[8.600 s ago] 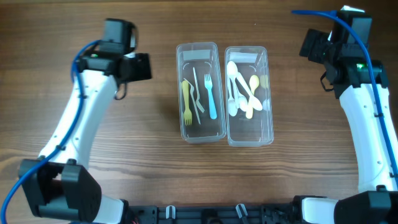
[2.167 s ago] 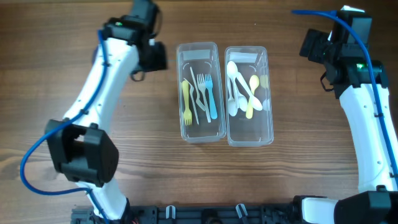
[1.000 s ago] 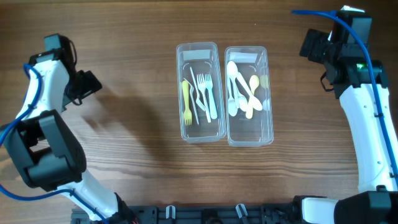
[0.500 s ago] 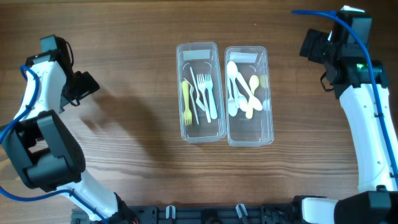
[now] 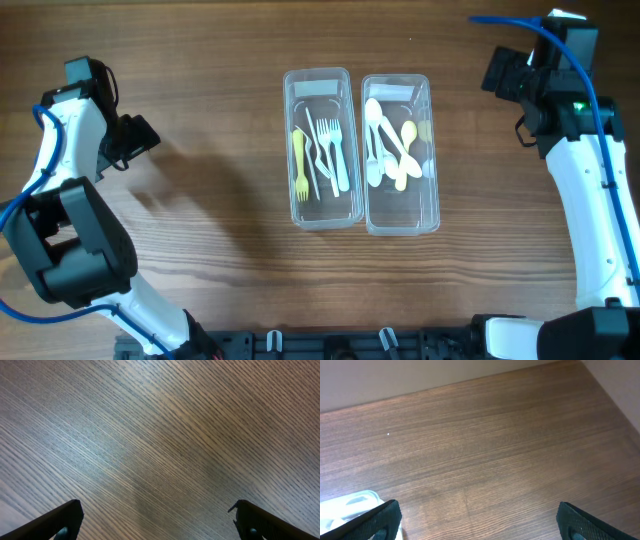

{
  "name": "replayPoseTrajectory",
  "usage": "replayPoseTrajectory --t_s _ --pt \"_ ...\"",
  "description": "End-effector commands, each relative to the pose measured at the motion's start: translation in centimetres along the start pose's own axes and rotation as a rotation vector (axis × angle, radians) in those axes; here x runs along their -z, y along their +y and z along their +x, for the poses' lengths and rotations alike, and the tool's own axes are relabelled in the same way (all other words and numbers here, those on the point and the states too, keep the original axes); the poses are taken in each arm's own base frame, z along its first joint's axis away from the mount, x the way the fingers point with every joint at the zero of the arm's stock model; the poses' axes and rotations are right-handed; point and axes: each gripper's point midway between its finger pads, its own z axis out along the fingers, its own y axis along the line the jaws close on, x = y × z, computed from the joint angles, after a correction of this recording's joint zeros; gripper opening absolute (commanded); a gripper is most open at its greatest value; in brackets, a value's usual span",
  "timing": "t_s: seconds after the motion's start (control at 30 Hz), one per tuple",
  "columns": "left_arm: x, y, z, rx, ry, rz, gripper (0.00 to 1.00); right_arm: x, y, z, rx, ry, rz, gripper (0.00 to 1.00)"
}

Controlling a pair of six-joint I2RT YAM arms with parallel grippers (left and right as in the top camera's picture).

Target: Pack container

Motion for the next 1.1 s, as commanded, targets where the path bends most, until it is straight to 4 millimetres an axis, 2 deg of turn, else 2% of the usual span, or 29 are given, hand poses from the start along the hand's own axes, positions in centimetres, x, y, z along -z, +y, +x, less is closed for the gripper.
replayPoseTrajectory --t_s 0.0,0.37,0.43,0.57,0.67,0.73,0.8,0.9,1.0,1.07 --pt "-0.3 0.2 0.1 0.002 0.002 -0.014 1.0 -0.1 -0.1 -0.2 0.016 -0.004 0.004 1.0" --pt "-0.3 0.2 0.1 0.002 0.002 -0.014 1.0 -0.2 -0.1 -0.1 0.016 -0.003 0.004 1.0" --pt "-0.3 0.2 0.1 0.002 0.002 -0.014 1.0 0.4 -0.3 0.0 0.014 -0.008 0.004 1.0" --pt "-0.3 0.2 0.1 0.001 0.003 -0.014 1.0 5.0 0.2 -0.2 0.016 -0.097 -0.04 1.0" --pt "-0.3 0.2 0.1 0.001 0.002 -0.014 1.0 11.0 1.5 0.1 0.031 -0.219 -0.131 1.0" --pt "-0.3 0.2 0.1 0.001 0.002 -0.014 1.0 14.6 2.1 1.0 0.04 -0.291 -0.198 1.0" --pt "-0.3 0.2 0.1 0.002 0.002 -0.014 1.0 17.4 1.9 2.2 0.039 -0.356 -0.249 1.0" --pt "-0.3 0.2 0.1 0.002 0.002 -0.014 1.0 19.6 0.2 4.9 0.018 -0.424 -0.274 1.0" --pt "-0.3 0.2 0.1 0.001 0.003 -0.014 1.0 19.9 -1.4 7.8 0.002 -0.459 -0.262 1.0" --pt "-0.3 0.2 0.1 0.002 0.002 -0.014 1.0 19.7 -1.8 9.6 -0.004 -0.47 -0.273 1.0"
